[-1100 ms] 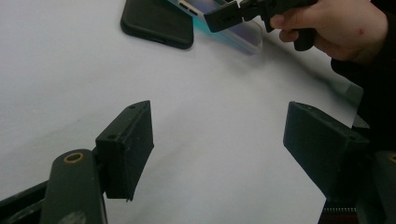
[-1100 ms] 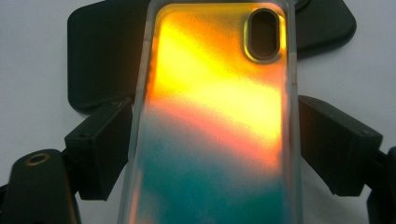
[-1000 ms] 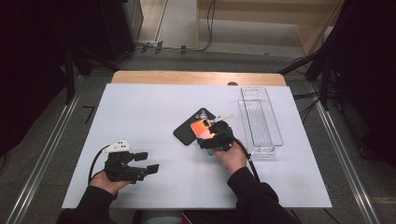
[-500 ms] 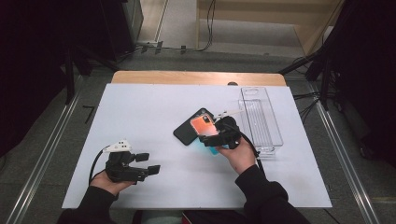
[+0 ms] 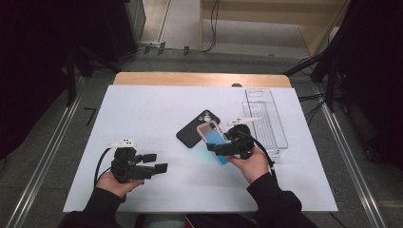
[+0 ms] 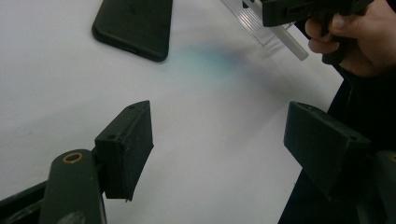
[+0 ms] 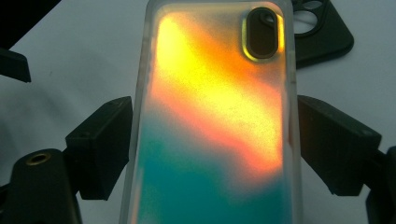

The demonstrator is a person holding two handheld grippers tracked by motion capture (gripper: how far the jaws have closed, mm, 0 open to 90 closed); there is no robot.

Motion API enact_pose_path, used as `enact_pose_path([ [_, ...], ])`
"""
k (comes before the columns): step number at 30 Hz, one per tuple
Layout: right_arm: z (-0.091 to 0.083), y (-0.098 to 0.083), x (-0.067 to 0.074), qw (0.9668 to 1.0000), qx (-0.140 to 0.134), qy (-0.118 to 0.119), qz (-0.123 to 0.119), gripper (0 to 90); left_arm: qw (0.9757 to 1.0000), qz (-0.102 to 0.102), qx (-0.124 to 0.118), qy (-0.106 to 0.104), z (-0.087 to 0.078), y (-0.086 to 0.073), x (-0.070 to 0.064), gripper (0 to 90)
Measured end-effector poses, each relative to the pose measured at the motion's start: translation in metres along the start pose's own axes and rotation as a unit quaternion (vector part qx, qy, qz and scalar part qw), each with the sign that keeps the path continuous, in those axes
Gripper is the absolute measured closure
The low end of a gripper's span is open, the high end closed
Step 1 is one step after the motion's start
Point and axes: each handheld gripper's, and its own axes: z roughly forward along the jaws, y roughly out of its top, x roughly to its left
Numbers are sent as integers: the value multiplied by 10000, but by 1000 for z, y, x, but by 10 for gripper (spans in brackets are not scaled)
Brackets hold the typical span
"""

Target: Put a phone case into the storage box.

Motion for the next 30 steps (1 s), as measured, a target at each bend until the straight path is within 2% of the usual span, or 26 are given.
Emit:
enact_pose_path([
  [1,1,-1,3,9999,-3,97,39,142,10000,-9,28,24,2,3,-2,244],
  [11,4,-8,11,9992,-261,250,186,142,9998,-68,133,127,12,17,-9,245],
  [14,6,-9,12,9992,-259,235,172,142,9997,-133,111,178,15,21,-11,245],
  [16,8,-12,16,9992,-360,130,151,142,9995,-234,96,204,17,24,-12,245],
  [21,13,-15,20,9988,-394,203,223,142,9991,-354,14,237,19,32,-13,245],
  [27,14,-16,22,9981,-472,245,299,142,9988,-419,-15,256,22,40,-14,245],
  [30,15,-16,23,9980,-491,262,306,142,9989,-373,-32,299,23,44,-15,245],
])
